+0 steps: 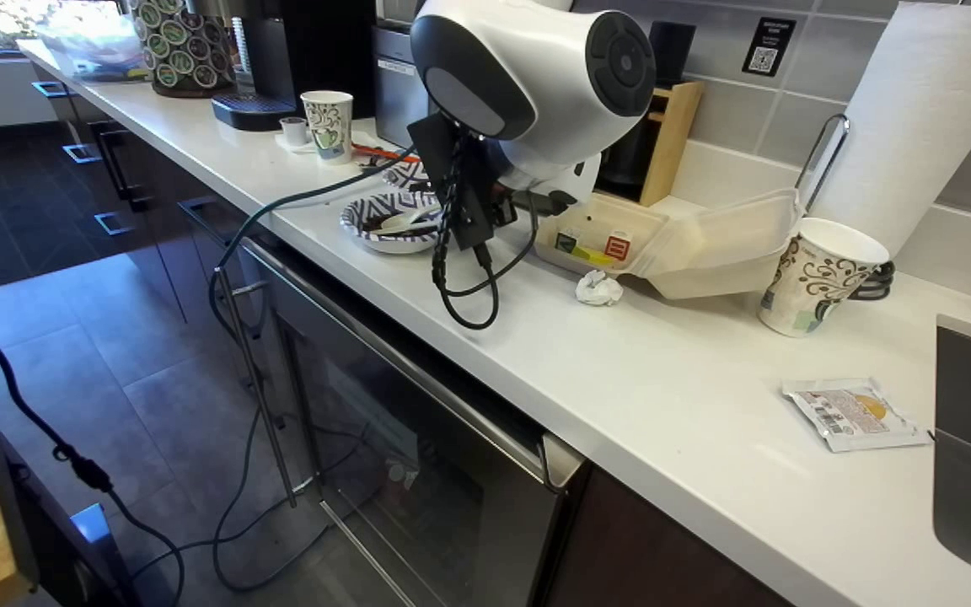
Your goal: Move the contents in one bowl to the next bowl using a spoon
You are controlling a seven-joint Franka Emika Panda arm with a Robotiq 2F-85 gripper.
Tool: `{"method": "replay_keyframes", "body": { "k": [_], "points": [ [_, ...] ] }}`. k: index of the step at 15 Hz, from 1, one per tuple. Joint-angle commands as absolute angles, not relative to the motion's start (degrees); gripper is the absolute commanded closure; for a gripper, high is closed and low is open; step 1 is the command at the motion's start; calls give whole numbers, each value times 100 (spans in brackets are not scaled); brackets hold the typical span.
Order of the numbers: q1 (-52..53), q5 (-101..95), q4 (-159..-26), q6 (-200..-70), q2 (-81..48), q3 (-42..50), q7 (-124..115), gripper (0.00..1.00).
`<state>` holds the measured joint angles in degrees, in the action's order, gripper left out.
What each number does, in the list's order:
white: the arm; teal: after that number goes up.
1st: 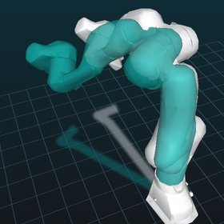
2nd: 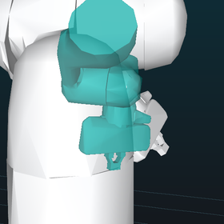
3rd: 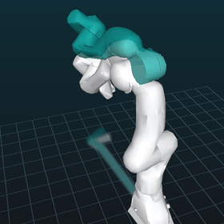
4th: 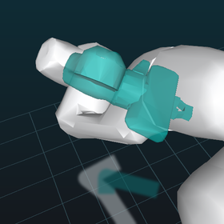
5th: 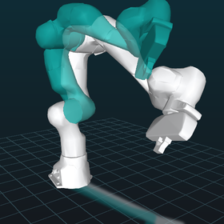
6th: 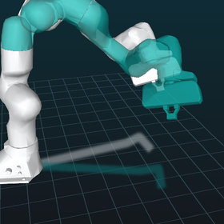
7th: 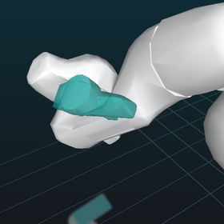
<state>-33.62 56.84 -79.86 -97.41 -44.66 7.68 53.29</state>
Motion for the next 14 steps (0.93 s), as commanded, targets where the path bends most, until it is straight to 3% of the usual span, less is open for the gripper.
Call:
{"method": "replay_keyframes", "body": {
  "k": [1, 2, 4, 5, 9, 10, 11, 13, 14],
  "points": [
    [-3335, 5621, -7826, -9724, -4624, 758, 5302, 91],
    [-3317, 5601, -7824, -9734, -4636, 764, 5295, 91],
    [-3291, 5556, -7809, -9719, -4667, 771, 5285, 75],
    [-3277, 5542, -7807, -9725, -4680, 772, 5285, 58],
    [-3236, 5476, -7810, -9701, -4704, 768, 5290, 29],
    [-3228, 5466, -7811, -9699, -4707, 766, 5295, 30],
    [-3221, 5452, -7814, -9693, -4706, 764, 5303, 57],
    [-3213, 5421, -7815, -9669, -4698, 753, 5343, 59],
    [-3223, 5416, -7807, -9634, -4699, 740, 5358, 65]
  ]
}}
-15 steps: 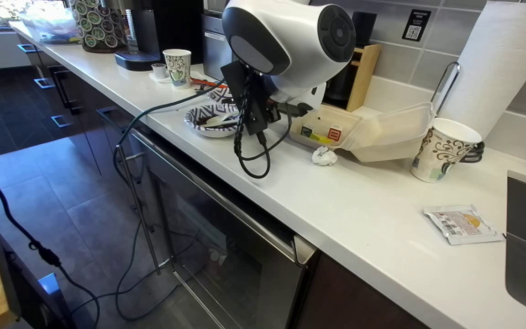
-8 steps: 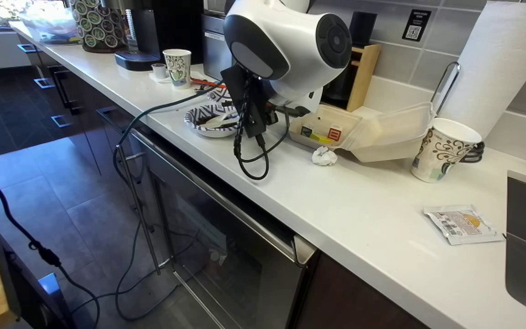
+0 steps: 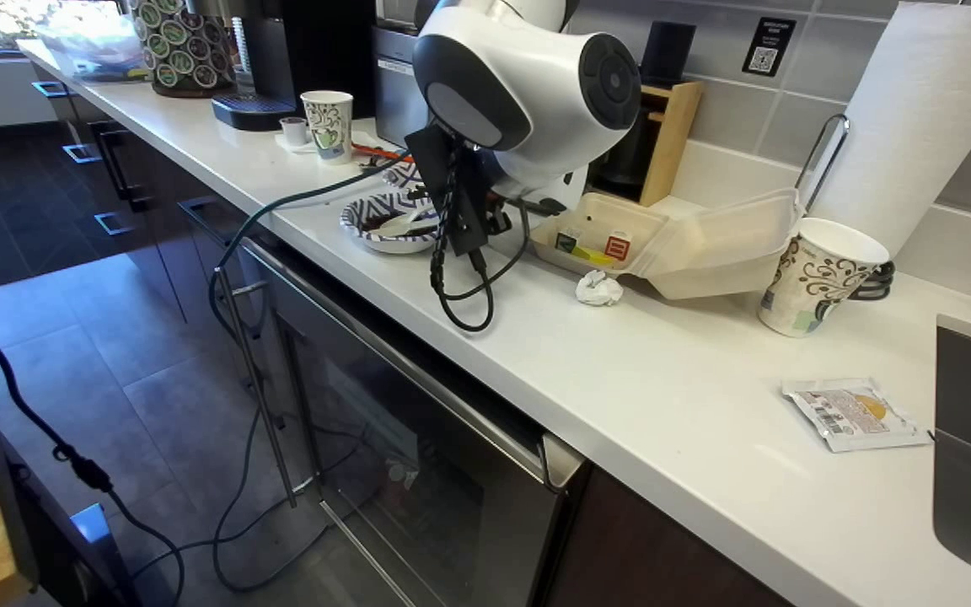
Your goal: Move the contents in one bowl to the next bowl using a spoon
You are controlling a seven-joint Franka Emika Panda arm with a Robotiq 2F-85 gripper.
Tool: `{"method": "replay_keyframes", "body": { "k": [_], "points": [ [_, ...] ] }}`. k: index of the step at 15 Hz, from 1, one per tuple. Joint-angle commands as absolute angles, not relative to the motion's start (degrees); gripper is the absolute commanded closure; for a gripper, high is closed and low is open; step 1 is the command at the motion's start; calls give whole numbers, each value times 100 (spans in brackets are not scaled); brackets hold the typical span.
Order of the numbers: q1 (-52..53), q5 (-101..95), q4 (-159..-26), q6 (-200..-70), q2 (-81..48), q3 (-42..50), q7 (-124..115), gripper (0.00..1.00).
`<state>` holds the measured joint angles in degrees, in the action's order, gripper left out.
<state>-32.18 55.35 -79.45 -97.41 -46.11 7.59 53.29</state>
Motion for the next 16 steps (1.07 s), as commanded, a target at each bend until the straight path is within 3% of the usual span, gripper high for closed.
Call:
{"method": "replay_keyframes", "body": {
  "k": [1, 4, 5, 16],
  "points": [
    [-3236, 5411, -7799, -9600, -4702, 725, 5383, 75],
    [-3255, 5377, -7775, -9522, -4712, 699, 5401, 98],
    [-3264, 5377, -7766, -9492, -4718, 691, 5402, 100],
    [-3688, 6524, -8276, -9893, -4116, 607, 5899, 99]
  ]
}}
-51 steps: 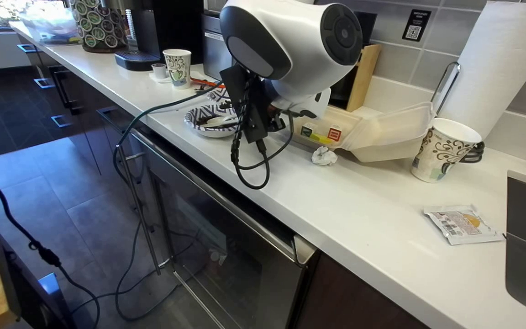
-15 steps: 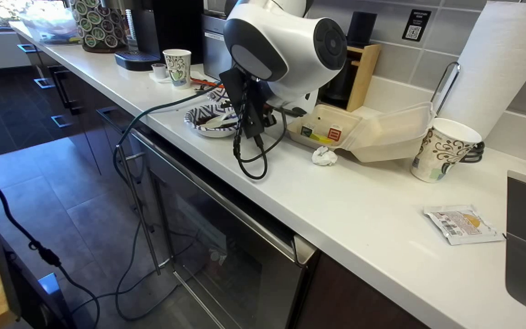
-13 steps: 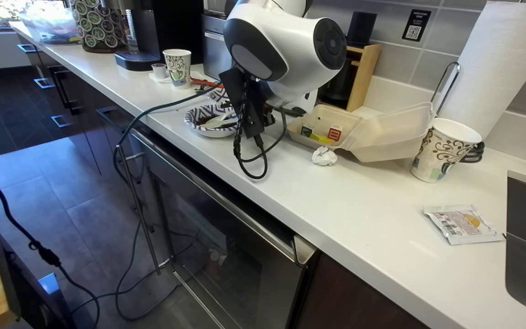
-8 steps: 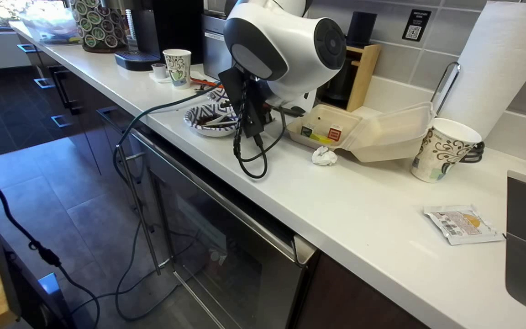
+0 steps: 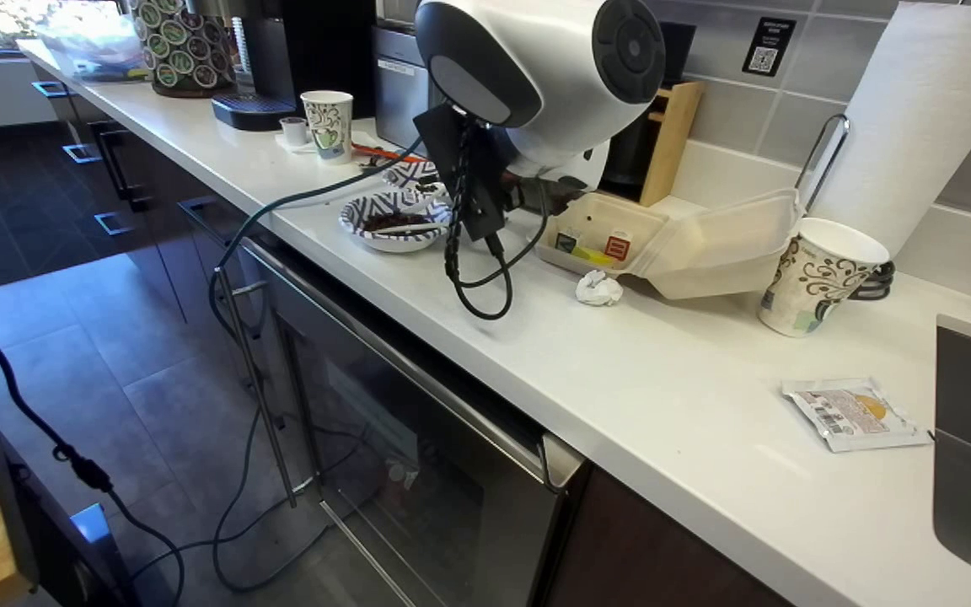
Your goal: Move the contents in one bowl to the next bowl using a spoon
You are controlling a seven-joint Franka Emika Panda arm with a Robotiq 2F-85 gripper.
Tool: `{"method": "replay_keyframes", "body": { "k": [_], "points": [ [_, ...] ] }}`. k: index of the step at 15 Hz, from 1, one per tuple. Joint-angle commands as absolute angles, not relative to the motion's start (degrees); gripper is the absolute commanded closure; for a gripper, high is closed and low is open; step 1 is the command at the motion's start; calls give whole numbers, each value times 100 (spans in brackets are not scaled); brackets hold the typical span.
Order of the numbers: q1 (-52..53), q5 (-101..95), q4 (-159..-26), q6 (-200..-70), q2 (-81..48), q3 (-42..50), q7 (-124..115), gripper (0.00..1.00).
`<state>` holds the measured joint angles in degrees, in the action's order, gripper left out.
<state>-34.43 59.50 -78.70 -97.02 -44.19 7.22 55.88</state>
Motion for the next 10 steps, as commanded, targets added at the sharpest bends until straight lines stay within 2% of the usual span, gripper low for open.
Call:
{"method": "replay_keyframes", "body": {
  "k": [1, 7, 10],
  "points": [
    [-3750, 6751, -8365, -9949, -4045, 614, 5987, 99],
    [-3678, 7707, -9822, -11111, -3235, 977, 6545, 99],
    [-3587, 7963, -10630, -11210, -2715, 1111, 6822, 99]
  ]
}}
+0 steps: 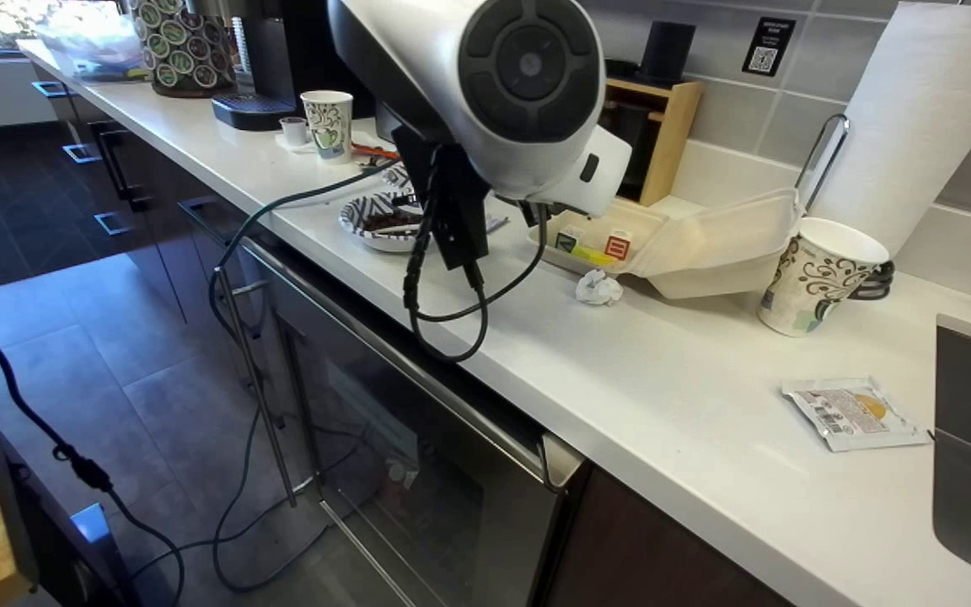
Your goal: Move the contents in one bowl to the next bowl using a spoon
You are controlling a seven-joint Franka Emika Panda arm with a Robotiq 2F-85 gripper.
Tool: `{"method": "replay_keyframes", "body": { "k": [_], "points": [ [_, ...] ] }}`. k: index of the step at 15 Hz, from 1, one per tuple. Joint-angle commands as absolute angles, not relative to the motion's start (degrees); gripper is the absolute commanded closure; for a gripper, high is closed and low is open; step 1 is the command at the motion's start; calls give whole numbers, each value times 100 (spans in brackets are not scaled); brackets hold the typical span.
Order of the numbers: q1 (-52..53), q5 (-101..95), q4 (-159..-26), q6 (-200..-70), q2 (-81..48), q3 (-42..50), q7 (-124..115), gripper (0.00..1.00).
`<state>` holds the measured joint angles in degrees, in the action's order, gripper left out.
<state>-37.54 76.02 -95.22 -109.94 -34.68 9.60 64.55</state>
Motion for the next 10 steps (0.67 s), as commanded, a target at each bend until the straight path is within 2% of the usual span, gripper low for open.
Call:
{"method": "replay_keyframes", "body": {
  "k": [1, 4, 10],
  "points": [
    [-3604, 7758, -9749, -10940, -3345, 1169, 6556, 95],
    [-3531, 7852, -10291, -10944, -2957, 1256, 6691, 95],
    [-3491, 7864, -10405, -10973, -2855, 1273, 6693, 95]
  ]
}}
